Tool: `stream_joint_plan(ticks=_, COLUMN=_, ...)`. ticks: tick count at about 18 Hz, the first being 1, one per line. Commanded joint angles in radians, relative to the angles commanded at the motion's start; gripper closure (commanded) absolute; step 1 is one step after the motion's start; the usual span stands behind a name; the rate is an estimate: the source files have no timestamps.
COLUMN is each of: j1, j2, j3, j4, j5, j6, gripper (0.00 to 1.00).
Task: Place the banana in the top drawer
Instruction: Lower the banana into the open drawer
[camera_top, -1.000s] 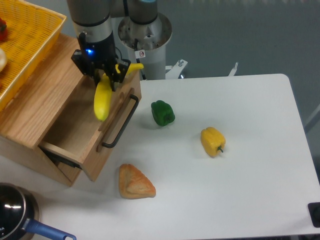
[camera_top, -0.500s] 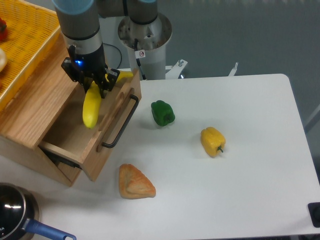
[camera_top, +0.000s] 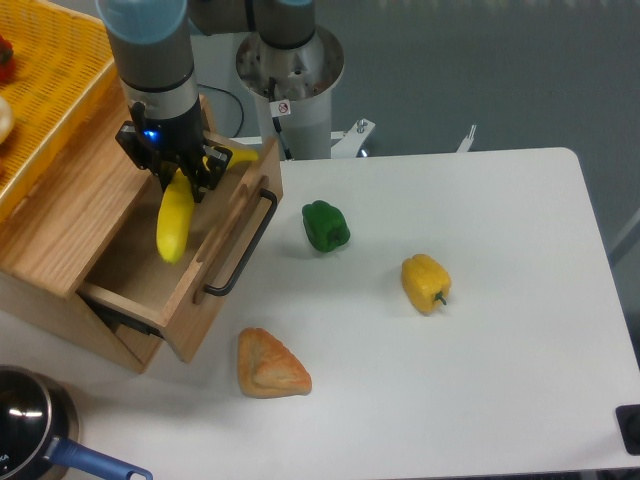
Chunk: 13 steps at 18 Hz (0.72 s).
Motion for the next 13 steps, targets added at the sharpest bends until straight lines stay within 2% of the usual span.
stream_joint_plan(ticks=3, j1=0.000, j2=0.003, j3=0.000, j4=0.000, j5=0.000, j6=0.002, gripper=0.53)
stream_joint_plan(ticks=9, j1=0.000, j2=0.002, j3=0.003, j4=0.002, j5=0.005, j6=0.002, gripper=0.36)
stream_joint_plan(ticks=13, j1=0.000, j2=0.003, j3=0.003, j4=0.002, j5=0.006, j6=0.003, gripper=0.31)
